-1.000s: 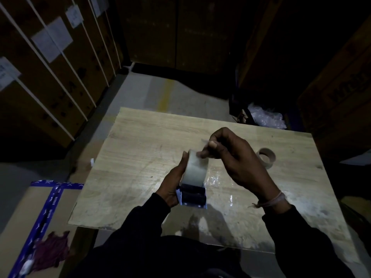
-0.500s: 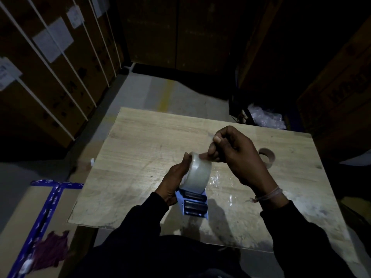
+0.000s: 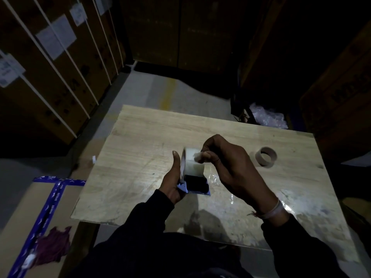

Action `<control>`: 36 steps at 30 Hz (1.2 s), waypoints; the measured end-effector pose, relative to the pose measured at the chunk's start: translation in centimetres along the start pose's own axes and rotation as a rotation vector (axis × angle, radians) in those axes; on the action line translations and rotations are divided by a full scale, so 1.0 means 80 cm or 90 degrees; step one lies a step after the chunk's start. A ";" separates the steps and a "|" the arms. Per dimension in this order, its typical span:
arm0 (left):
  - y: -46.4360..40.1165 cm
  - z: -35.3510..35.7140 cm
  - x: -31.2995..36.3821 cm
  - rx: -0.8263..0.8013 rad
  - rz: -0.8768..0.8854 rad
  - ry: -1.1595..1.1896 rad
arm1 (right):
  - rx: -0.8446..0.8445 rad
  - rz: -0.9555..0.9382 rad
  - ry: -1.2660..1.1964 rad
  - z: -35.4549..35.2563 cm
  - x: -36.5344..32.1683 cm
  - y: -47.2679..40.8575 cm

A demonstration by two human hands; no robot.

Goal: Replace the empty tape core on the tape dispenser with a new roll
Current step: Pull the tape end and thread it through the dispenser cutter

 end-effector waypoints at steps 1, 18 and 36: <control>-0.002 -0.002 -0.001 0.009 0.000 0.009 | -0.005 -0.008 0.014 0.001 -0.001 0.001; -0.006 -0.005 -0.003 0.055 -0.088 0.080 | 0.053 -0.200 0.316 0.032 0.000 0.039; -0.007 -0.002 -0.012 0.080 -0.065 0.176 | 0.237 -0.261 0.366 0.080 0.027 0.067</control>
Point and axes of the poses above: each hand's wrist, its own y-axis away from the middle knuckle, its own z-axis out of the palm, x = y × z, the point moved 2 cm from there along -y, towards the middle knuckle, and after that the axes turned 1 degree about z, right-handed, at the moved point
